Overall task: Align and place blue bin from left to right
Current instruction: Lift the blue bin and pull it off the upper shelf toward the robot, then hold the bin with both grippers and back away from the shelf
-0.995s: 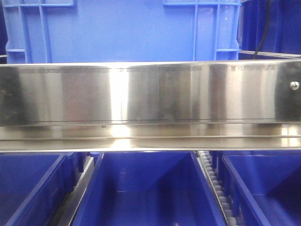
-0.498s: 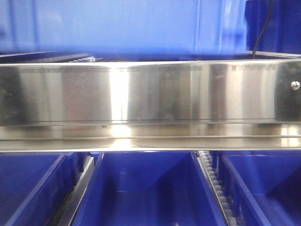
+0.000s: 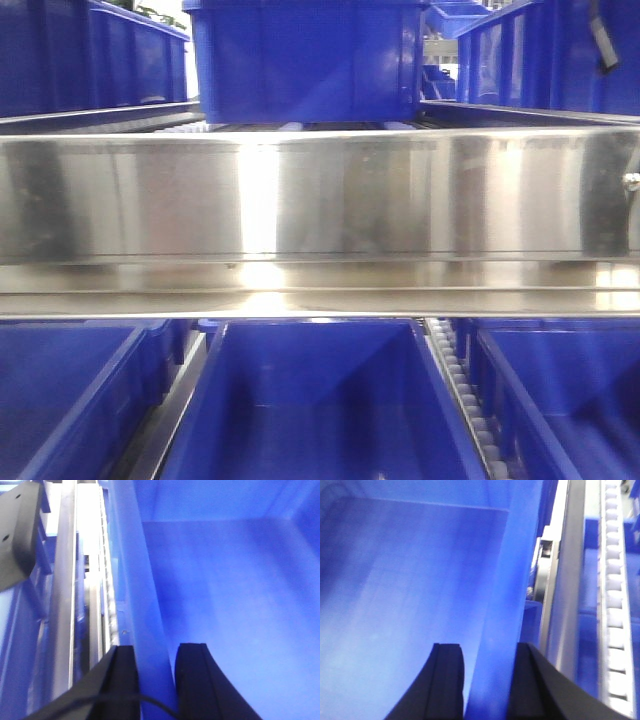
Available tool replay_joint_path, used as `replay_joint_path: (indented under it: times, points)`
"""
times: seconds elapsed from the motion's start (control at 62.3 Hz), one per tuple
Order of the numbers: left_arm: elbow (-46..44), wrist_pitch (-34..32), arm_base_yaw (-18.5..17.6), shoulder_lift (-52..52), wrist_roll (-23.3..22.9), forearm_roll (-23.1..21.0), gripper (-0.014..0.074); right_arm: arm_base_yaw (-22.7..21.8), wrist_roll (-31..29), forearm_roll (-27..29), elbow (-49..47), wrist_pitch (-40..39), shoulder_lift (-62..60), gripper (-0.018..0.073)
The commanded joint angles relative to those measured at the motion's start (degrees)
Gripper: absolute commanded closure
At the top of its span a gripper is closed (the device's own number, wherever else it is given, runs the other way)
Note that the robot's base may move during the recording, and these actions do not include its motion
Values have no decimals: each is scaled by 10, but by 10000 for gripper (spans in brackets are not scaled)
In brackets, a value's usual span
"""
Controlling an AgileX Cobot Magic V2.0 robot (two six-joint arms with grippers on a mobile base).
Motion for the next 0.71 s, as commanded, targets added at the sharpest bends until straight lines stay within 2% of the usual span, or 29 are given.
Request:
replay_joint_path:
  times: [0.0,0.112,0.69]
  points:
    - [14,-22,-19,-25,5,22,605,3,-20,-10,6,-50,-28,627]
    - [42,-22,-33,-31,-4,39,605,3,-20,-10,15,-50,-30,627]
    - [62,-22,-34,-31,-12,39,605,3,-20,-8,16,-50,-29,627]
